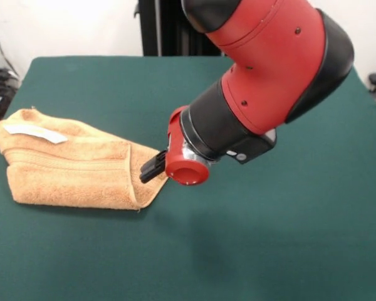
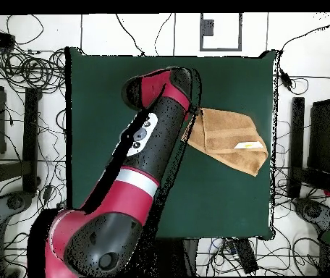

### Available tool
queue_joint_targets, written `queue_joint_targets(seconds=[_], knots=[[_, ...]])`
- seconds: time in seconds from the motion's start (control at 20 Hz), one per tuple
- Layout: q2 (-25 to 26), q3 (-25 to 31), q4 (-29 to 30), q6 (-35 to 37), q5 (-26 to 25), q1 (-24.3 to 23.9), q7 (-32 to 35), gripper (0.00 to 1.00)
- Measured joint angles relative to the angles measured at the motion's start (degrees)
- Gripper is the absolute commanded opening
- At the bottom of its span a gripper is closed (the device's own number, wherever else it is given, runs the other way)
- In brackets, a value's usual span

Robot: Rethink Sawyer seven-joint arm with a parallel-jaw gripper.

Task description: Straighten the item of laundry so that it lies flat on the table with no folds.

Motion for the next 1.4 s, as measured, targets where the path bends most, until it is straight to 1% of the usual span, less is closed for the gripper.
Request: queue_joint_targets(seconds=[0.4,0.6,0.7,0.85,0.9,1.05,1.25,1.3,1.4], knots=[[-2.7,1.9,-0.1,0.0,-0.7,-1.5,-2.6,0.00],[-2.1,1.9,-1.7,1.6,-0.7,-1.6,-2.6,0.00],[-0.7,2.0,-3.9,3.7,-0.7,-1.7,-2.6,0.00],[0.5,2.1,-5.4,5.2,-0.4,-1.8,-2.6,0.00],[1.8,2.2,-6.8,6.6,0.0,-1.9,-2.6,0.00],[3.2,2.3,-8.1,7.7,0.4,-2.1,-2.6,0.00],[6.6,1.9,-11.5,11.1,1.0,-2.8,-2.6,0.00],[9.2,1.0,-14.1,14.2,1.1,-3.5,-2.6,0.00],[11.3,0.0,-16.3,17.1,1.0,-4.1,-2.6,0.00]])
